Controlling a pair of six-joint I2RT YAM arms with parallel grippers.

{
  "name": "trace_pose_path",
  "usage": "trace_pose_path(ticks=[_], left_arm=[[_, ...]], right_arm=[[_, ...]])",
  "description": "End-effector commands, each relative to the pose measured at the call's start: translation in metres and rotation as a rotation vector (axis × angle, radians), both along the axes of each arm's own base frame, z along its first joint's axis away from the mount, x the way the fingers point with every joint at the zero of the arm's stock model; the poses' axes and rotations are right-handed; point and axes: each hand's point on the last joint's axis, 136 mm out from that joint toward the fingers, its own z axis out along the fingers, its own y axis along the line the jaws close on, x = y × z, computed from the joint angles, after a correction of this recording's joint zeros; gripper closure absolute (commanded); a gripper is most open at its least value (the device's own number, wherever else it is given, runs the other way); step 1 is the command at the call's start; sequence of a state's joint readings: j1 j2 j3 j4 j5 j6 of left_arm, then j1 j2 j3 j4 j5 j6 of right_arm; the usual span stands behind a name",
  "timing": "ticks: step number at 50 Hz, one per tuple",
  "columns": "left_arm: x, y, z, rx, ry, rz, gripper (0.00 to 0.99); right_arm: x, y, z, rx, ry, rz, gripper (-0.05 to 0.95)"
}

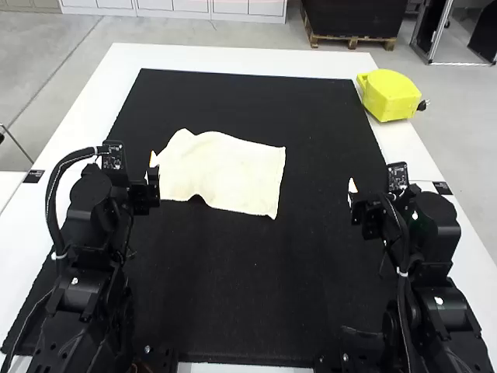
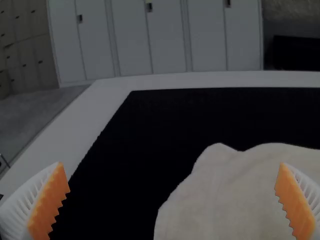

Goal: Fold the towel.

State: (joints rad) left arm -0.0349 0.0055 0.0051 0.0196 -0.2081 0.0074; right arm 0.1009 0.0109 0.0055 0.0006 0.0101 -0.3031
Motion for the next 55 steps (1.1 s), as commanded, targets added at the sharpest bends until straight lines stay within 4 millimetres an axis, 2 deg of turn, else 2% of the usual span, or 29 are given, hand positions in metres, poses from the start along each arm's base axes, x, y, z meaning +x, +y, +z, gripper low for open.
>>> trace_pose_path(ticks=[1,5,8,12,16,19,23,27,32,34,38,41,44,46,47,50,52,55], left_arm=[[0.0,-0.003,0.002,0.009,-0.013,-0.018,0.028],[0.0,-0.004,0.008,0.101,-0.022,-0.019,0.03],[-0.001,-0.004,0.017,0.17,-0.047,-0.013,0.038],[-0.004,-0.003,0.038,0.198,-0.128,0.001,0.046],[-0.012,-0.002,0.071,0.195,-0.251,0.016,0.046],[-0.022,-0.003,0.103,0.197,-0.335,0.021,0.046],[-0.031,-0.005,0.134,0.195,-0.379,0.014,0.046],[-0.029,-0.004,0.161,0.191,-0.385,0.017,0.043],[-0.01,-0.005,0.192,0.18,-0.345,0.015,0.039],[0.006,-0.005,0.206,0.18,-0.318,0.012,0.039],[0.038,-0.006,0.218,0.146,-0.247,-0.007,0.039],[0.066,-0.007,0.218,0.119,-0.178,-0.019,0.038],[0.094,-0.003,0.208,0.1,-0.094,-0.022,0.038],[0.109,0.002,0.197,0.096,-0.039,-0.009,0.038],[0.118,0.006,0.19,0.091,-0.007,0.001,0.039],[0.135,0.014,0.166,0.072,0.082,0.016,0.039],[0.147,0.017,0.14,0.066,0.166,0.017,0.038],[0.156,0.02,0.109,0.042,0.253,0.019,0.038]], right_arm=[[0.0,0.004,0.002,-0.12,-0.025,0.036,-0.02],[0.0,0.004,0.013,-0.196,-0.08,0.037,-0.02],[0.001,0.0,0.029,-0.237,-0.145,0.01,-0.02],[-0.002,-0.009,0.06,-0.224,-0.265,-0.059,-0.02],[-0.008,-0.013,0.091,-0.208,-0.345,-0.086,-0.02],[-0.013,-0.014,0.11,-0.2,-0.375,-0.096,-0.02],[-0.016,-0.016,0.134,-0.178,-0.398,-0.106,-0.01],[-0.012,-0.018,0.16,-0.131,-0.389,-0.113,-0.01],[0.01,-0.018,0.191,-0.03,-0.336,-0.113,-0.01],[0.026,-0.016,0.205,0.012,-0.302,-0.109,-0.01],[0.052,-0.013,0.221,0.058,-0.249,-0.099,-0.01],[0.078,-0.007,0.222,0.105,-0.18,-0.083,-0.01],[0.107,0.006,0.207,0.159,-0.063,-0.028,-0.01],[0.121,0.017,0.187,0.192,0.038,0.017,-0.01],[0.13,0.021,0.171,0.19,0.108,0.024,-0.01],[0.143,0.031,0.132,0.202,0.268,0.049,-0.01],[0.149,0.041,0.105,0.236,0.37,0.075,-0.01],[0.155,0.044,0.078,0.264,0.452,0.064,-0.01]])
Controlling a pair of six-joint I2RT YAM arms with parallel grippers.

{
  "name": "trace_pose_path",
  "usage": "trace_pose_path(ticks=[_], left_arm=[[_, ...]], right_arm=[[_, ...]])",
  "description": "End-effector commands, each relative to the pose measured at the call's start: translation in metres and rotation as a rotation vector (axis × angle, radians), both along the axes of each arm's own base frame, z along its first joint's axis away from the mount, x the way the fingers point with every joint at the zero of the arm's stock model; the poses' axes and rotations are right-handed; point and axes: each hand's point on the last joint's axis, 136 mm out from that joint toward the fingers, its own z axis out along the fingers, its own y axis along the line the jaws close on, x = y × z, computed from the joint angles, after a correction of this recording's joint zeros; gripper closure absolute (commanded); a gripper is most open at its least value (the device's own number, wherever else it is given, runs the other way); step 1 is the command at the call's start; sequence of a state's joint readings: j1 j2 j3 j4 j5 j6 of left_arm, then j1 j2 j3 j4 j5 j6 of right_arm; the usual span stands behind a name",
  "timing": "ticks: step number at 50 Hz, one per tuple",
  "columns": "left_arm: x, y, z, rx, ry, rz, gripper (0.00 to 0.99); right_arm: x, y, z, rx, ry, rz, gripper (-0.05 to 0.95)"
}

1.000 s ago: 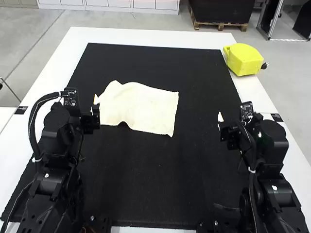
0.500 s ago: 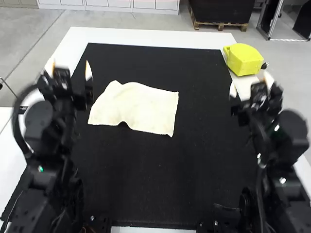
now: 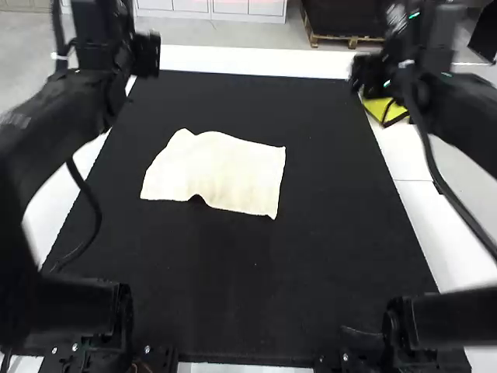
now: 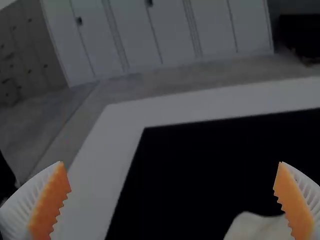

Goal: Fold the towel.

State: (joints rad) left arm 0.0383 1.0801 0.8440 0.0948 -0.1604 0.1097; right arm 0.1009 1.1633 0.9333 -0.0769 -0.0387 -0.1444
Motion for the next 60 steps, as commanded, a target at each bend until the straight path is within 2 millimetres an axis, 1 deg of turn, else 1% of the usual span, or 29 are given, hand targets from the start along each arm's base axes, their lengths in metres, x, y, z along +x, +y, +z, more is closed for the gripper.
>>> trace_pose_path(ticks=[1,4,5,9,13,16,20,25,29,32,35,40,46,55,60], left_arm=[[0.016,0.002,-0.037,-0.068,0.106,-0.001,0.038],[0.021,0.002,-0.063,-0.09,0.172,-0.003,0.038],[0.022,0.002,-0.069,-0.095,0.189,-0.003,0.038],[0.025,-0.003,-0.092,-0.12,0.241,-0.04,0.038],[0.026,-0.004,-0.108,-0.142,0.268,-0.071,0.038],[0.027,0.006,-0.119,-0.149,0.282,-0.047,0.038],[0.029,0.018,-0.139,-0.165,0.322,-0.025,0.038],[0.033,0.022,-0.159,-0.205,0.358,-0.05,0.038],[0.037,0.028,-0.172,-0.236,0.375,-0.057,0.038],[0.041,0.027,-0.181,-0.256,0.388,-0.084,0.038],[0.044,0.028,-0.191,-0.273,0.403,-0.1,0.038],[0.051,0.026,-0.202,-0.304,0.422,-0.141,0.038],[0.06,0.025,-0.211,-0.318,0.431,-0.176,0.039],[0.079,0.029,-0.223,-0.296,0.434,-0.19,0.039],[0.089,0.032,-0.229,-0.289,0.439,-0.193,0.039]], right_arm=[[0.008,0.021,-0.041,0.145,0.151,0.042,-0.01],[0.008,0.023,-0.061,0.153,0.197,0.037,-0.01],[0.008,0.023,-0.064,0.156,0.201,0.037,-0.01],[0.01,0.023,-0.07,0.158,0.182,0.038,-0.01],[0.012,0.023,-0.071,0.158,0.159,0.041,-0.01],[0.011,0.026,-0.077,0.162,0.165,0.05,-0.01],[0.009,0.032,-0.097,0.158,0.212,0.062,-0.01],[0.007,0.046,-0.121,0.186,0.285,0.075,-0.01],[0.006,0.057,-0.132,0.183,0.317,0.097,-0.01],[0.006,0.066,-0.134,0.192,0.324,0.121,-0.01],[0.007,0.078,-0.136,0.249,0.344,0.139,-0.01],[0.011,0.089,-0.141,0.317,0.382,0.15,0.0],[0.018,0.097,-0.149,0.362,0.405,0.149,0.0],[0.026,0.118,-0.164,0.369,0.423,0.182,0.0],[0.032,0.124,-0.172,0.367,0.429,0.191,-0.01]])
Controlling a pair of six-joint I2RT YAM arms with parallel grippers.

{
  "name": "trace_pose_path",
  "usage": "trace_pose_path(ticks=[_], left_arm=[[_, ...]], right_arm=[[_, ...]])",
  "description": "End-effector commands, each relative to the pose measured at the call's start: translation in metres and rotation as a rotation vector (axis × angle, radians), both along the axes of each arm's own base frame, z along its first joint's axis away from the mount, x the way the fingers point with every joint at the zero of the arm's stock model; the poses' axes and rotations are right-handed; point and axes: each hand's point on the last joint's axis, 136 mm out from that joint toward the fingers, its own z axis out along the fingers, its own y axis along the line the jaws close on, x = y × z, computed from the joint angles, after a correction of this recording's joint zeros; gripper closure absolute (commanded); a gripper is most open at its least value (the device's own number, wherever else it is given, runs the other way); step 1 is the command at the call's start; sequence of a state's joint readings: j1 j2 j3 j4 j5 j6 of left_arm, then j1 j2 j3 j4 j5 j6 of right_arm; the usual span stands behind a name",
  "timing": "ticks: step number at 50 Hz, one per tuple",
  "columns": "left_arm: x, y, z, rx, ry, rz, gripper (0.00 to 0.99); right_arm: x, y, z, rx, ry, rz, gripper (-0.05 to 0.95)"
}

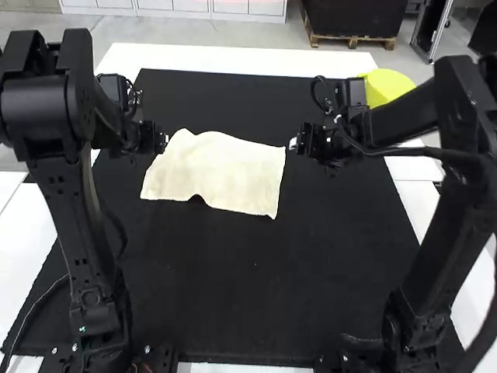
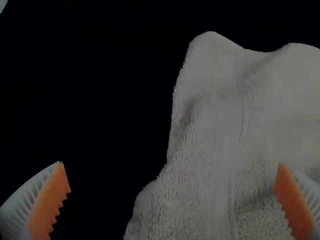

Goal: Fold the towel.

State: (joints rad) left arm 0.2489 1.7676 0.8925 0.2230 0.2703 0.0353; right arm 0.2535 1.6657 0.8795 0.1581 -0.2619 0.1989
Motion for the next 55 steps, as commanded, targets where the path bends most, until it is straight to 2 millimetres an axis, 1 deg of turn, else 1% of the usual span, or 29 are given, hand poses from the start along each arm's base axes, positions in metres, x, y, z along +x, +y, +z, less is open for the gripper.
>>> trace_pose_path(ticks=[1,12,16,22,32,40,46,55], left_arm=[[0.017,0.004,0.005,0.01,-0.03,-0.025,0.039],[0.038,0.011,-0.005,0.021,-0.034,-0.025,0.039],[0.046,0.013,-0.007,0.023,-0.041,-0.024,0.039],[0.056,0.016,-0.015,0.02,-0.035,-0.024,0.038],[0.063,0.016,-0.028,0.019,-0.02,-0.029,0.038],[0.069,0.017,-0.039,0.016,-0.012,-0.03,0.038],[0.075,0.018,-0.039,0.017,-0.016,-0.03,0.038],[0.088,0.022,-0.039,0.023,-0.029,-0.03,0.038]], right_arm=[[0.009,0.018,0.004,0.038,-0.01,0.028,-0.01],[0.03,0.027,-0.006,0.04,-0.024,0.034,-0.01],[0.038,0.029,-0.014,0.039,-0.02,0.034,-0.01],[0.051,0.033,-0.025,0.035,-0.01,0.035,-0.01],[0.067,0.038,-0.043,0.024,0.008,0.037,-0.01],[0.076,0.045,-0.057,0.006,0.014,0.051,-0.01],[0.084,0.048,-0.068,-0.007,0.019,0.049,-0.01],[0.093,0.056,-0.075,-0.01,0.017,0.059,-0.01]])
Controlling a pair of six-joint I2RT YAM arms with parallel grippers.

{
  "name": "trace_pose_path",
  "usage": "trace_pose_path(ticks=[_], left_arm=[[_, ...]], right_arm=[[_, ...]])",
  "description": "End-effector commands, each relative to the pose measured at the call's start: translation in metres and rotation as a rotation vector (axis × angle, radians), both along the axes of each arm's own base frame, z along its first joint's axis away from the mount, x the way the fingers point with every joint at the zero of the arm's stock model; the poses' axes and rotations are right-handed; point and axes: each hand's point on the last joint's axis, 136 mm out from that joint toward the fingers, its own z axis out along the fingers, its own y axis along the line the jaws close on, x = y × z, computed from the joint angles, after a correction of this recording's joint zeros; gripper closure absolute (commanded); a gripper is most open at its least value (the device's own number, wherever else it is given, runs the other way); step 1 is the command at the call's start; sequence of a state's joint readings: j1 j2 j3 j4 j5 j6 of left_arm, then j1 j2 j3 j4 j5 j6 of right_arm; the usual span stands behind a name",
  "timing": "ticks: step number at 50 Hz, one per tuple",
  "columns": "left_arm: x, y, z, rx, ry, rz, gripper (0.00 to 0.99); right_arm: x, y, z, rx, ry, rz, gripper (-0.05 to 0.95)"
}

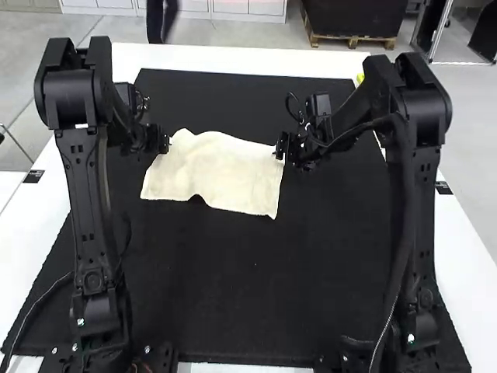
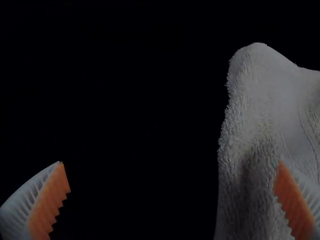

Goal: Fold the towel.

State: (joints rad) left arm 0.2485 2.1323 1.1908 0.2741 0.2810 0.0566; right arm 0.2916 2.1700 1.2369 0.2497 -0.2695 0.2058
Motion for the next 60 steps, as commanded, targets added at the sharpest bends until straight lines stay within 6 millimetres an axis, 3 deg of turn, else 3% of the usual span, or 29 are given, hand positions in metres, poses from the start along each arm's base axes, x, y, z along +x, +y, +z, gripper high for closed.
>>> trace_pose_path(ticks=[1,21,44,51,52,54,56,57,58,59,60], left_arm=[[0.015,0.005,0.012,0.016,-0.042,-0.009,0.038],[0.028,0.007,-0.005,0.011,-0.033,-0.01,0.039],[0.032,-0.002,-0.026,0.005,-0.006,-0.026,0.043],[0.03,-0.003,-0.039,0.014,0.016,-0.038,0.133],[0.03,-0.005,-0.041,0.015,0.018,-0.043,0.146],[0.029,-0.005,-0.047,0.034,0.028,-0.047,0.254],[0.028,-0.008,-0.054,0.053,0.039,-0.062,0.551],[0.027,-0.01,-0.057,0.056,0.043,-0.067,0.746],[0.027,-0.01,-0.061,0.062,0.048,-0.064,0.939],[0.027,-0.01,-0.064,0.067,0.05,-0.06,0.99],[0.027,-0.012,-0.065,0.067,0.053,-0.064,0.97]], right_arm=[[0.011,0.012,0.008,-0.004,-0.04,0.021,-0.01],[0.026,0.013,-0.001,-0.03,-0.051,0.018,-0.01],[0.019,0.014,-0.022,-0.112,-0.008,0.036,-0.01],[0.02,0.014,-0.033,-0.136,0.017,0.054,0.01],[0.02,0.015,-0.033,-0.136,0.017,0.056,0.04],[0.019,0.017,-0.036,-0.14,0.019,0.062,0.18],[0.019,0.017,-0.036,-0.145,0.015,0.071,0.54],[0.019,0.017,-0.036,-0.145,0.013,0.073,0.79],[0.018,0.017,-0.037,-0.148,0.013,0.074,0.94],[0.017,0.016,-0.038,-0.146,0.015,0.075,0.92],[0.018,0.016,-0.037,-0.141,0.017,0.074,0.92]])
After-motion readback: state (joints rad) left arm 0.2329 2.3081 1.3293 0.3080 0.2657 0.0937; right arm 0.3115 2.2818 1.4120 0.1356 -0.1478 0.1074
